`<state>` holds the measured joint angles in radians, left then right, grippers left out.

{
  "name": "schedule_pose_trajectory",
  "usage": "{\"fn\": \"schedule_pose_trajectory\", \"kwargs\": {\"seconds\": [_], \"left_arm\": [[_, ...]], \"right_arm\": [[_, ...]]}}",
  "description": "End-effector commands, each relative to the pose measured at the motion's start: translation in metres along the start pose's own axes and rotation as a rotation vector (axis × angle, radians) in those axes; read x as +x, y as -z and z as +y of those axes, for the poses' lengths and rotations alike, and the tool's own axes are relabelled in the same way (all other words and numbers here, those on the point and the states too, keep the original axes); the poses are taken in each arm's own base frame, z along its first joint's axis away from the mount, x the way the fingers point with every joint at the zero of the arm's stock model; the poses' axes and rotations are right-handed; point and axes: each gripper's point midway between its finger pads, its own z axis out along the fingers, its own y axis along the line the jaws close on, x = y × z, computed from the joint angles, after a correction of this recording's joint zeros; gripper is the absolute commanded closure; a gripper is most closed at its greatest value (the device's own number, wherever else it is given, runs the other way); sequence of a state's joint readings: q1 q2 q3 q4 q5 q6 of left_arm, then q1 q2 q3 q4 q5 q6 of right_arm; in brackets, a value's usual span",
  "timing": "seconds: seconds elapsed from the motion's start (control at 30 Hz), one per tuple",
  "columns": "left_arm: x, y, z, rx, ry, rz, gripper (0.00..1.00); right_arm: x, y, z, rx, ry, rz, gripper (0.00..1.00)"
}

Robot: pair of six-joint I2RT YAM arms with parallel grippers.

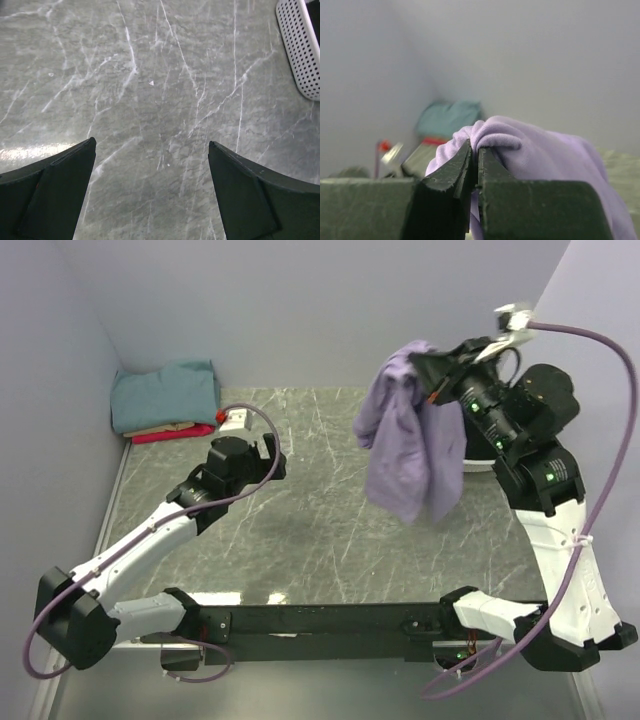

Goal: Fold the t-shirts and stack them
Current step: Move the tshirt to the center of the board

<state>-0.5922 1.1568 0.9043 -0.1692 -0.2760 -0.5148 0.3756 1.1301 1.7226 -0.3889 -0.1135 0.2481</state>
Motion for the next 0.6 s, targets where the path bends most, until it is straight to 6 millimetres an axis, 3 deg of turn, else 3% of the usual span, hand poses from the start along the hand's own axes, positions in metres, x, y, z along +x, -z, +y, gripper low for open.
{"fn": "schedule_pose_trajectory", "kwargs": {"seconds": [0.0, 0.03, 0.1, 0.17, 0.23, 0.3, 0.33, 0.37, 0.4, 0.43, 0.47, 0.5, 0.53, 0.57], "left_arm": [[-0.015, 0.015, 0.013, -0.053, 0.053, -0.069, 0.00], [-0.015, 0.017, 0.015, -0.061, 0.055, -0.072, 0.01], [-0.018, 0.021, 0.017, -0.067, 0.066, -0.087, 0.00], [-0.019, 0.023, 0.018, -0.070, 0.072, -0.093, 0.01], [-0.020, 0.023, 0.019, -0.078, 0.077, -0.095, 0.01], [-0.019, 0.022, 0.021, -0.086, 0.079, -0.090, 0.01], [-0.019, 0.022, 0.021, -0.092, 0.079, -0.092, 0.00], [-0.019, 0.022, 0.021, -0.093, 0.077, -0.090, 0.01], [-0.020, 0.022, 0.022, -0.097, 0.074, -0.089, 0.01], [-0.021, 0.022, 0.022, -0.100, 0.072, -0.091, 0.01], [-0.021, 0.022, 0.021, -0.100, 0.070, -0.090, 0.00], [-0.021, 0.022, 0.022, -0.103, 0.064, -0.088, 0.01], [-0.023, 0.022, 0.022, -0.104, 0.064, -0.089, 0.00], [-0.022, 0.021, 0.022, -0.103, 0.060, -0.085, 0.01]], "right_arm": [[0.038, 0.004, 0.060, -0.310, -0.105, 0.165, 0.93], [0.048, 0.010, 0.079, -0.415, -0.126, 0.213, 0.91], [0.070, 0.006, 0.092, -0.483, -0.173, 0.294, 0.90], [0.091, 0.014, 0.114, -0.598, -0.195, 0.386, 0.89], [0.119, 0.013, 0.117, -0.613, -0.193, 0.457, 0.88], [0.130, 0.016, 0.113, -0.583, -0.190, 0.464, 0.86], [0.154, 0.016, 0.102, -0.528, -0.208, 0.503, 0.83], [0.159, 0.008, 0.083, -0.413, -0.190, 0.472, 0.78], [0.160, 0.010, 0.070, -0.341, -0.170, 0.447, 0.56], [0.183, 0.007, 0.043, -0.198, -0.161, 0.462, 0.45], [0.187, 0.002, 0.003, 0.023, -0.137, 0.416, 0.40], [0.184, 0.006, -0.021, 0.137, -0.107, 0.375, 0.36], [0.203, 0.012, -0.046, 0.248, -0.078, 0.380, 0.29], [0.203, 0.014, -0.066, 0.339, -0.055, 0.349, 0.27]]}}
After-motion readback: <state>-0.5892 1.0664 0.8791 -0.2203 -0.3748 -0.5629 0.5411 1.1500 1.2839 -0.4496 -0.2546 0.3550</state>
